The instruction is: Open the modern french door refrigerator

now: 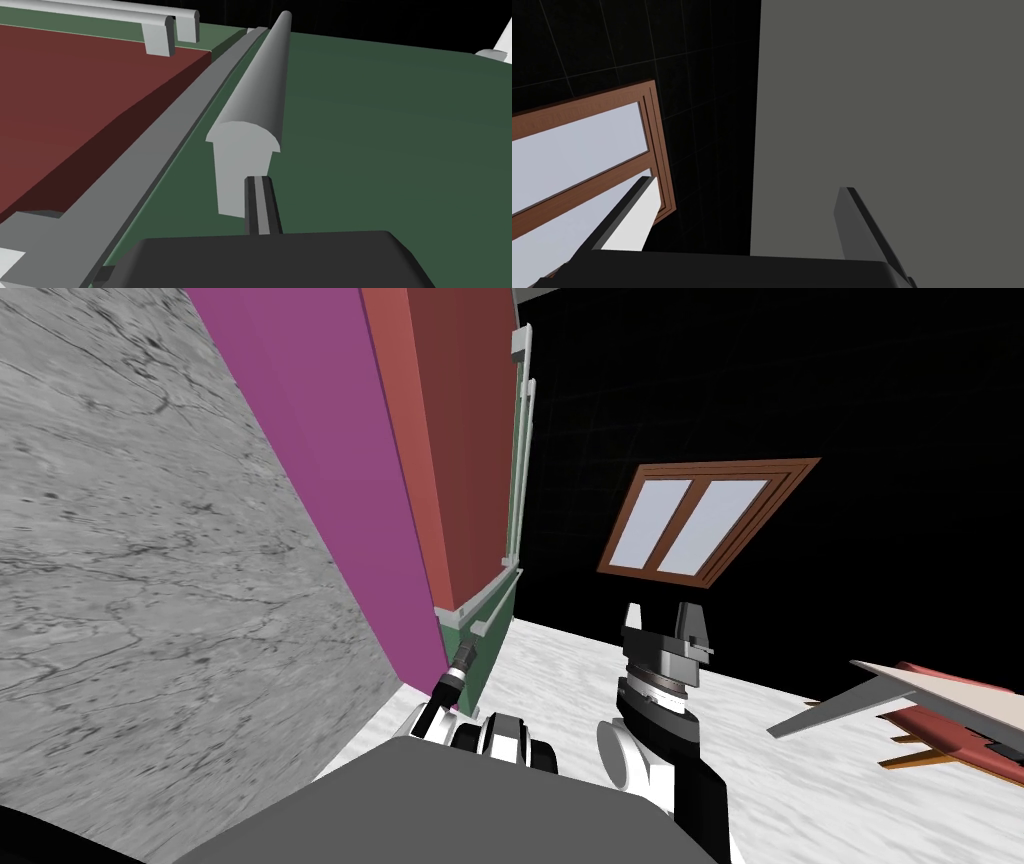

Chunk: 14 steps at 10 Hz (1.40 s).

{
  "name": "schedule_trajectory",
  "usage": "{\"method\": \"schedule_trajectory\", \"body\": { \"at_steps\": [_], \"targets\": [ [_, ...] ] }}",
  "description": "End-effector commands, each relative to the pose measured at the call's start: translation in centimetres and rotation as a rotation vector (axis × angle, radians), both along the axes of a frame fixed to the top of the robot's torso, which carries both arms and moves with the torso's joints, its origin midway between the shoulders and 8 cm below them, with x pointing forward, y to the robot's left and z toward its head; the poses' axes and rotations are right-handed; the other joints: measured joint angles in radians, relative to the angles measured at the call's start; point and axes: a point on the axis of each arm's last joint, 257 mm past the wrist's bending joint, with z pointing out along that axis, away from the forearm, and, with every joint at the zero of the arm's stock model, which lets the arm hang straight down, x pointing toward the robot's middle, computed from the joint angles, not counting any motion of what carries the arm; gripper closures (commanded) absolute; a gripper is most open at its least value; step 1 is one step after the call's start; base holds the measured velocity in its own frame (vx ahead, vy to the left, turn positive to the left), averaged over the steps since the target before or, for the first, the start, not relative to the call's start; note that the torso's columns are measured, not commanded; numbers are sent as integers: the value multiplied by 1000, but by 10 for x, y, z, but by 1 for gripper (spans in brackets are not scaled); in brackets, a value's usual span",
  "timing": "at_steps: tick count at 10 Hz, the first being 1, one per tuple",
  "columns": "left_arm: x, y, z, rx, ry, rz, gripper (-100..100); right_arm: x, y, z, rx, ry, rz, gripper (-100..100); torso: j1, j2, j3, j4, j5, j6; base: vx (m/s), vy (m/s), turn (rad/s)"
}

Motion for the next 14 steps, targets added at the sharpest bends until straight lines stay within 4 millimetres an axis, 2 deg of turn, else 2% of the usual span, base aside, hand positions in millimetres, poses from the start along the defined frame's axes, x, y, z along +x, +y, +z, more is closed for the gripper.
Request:
{"method": "schedule_trajectory", "body": {
  "at_steps": [1,3,4,6,9,14],
  "targets": [
    [3,-6,-2,1,14,-2,100,0,0,0,0,0,0,0,0,2,1,1,0,1,-43,-183,-4],
    [2,-6,-2,2,15,-1,100,0,0,0,0,0,0,0,5,1,1,1,1,0,-35,-149,3],
    [2,-1,-3,33,22,-10,-100,0,0,0,0,0,0,0,13,1,1,2,2,-2,-14,-30,-10],
    [4,5,-1,74,29,-22,-100,0,0,0,0,0,0,0,14,4,2,2,3,-4,-10,-5,-11],
    [9,0,3,81,43,-25,-100,0,0,0,0,0,0,0,6,7,4,3,1,-3,-15,-3,-13],
    [18,-6,9,108,69,-32,-100,0,0,0,0,0,0,0,7,7,4,2,1,-3,-17,-15,-15]
  ]
}}
